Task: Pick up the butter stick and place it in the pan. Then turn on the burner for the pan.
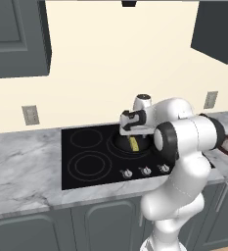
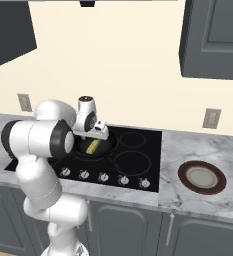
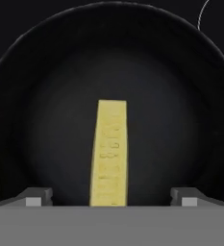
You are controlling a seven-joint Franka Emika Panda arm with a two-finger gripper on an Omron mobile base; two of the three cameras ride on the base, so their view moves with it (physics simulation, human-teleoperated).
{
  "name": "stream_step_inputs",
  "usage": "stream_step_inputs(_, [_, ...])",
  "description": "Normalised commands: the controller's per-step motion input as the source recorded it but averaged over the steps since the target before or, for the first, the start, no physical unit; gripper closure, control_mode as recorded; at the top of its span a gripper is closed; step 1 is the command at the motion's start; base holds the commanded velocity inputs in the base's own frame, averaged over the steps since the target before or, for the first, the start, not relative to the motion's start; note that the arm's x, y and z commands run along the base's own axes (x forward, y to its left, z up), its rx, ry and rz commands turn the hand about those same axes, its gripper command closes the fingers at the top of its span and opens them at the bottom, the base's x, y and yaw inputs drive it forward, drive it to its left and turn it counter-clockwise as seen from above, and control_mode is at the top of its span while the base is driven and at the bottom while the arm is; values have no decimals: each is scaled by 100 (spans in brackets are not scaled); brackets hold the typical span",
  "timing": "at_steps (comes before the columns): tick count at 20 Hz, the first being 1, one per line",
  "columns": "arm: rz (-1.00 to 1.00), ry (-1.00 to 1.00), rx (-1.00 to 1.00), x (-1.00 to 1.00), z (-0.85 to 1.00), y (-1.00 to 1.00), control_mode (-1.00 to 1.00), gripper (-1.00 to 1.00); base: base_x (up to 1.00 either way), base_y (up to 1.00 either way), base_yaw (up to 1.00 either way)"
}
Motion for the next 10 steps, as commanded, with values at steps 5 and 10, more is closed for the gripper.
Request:
stream_step_inputs(5, [0,0,0,-44,30,-4,-100,-100,0,0,0])
stream_step_inputs(10, [0,0,0,-64,19,-5,-100,-100,0,0,0])
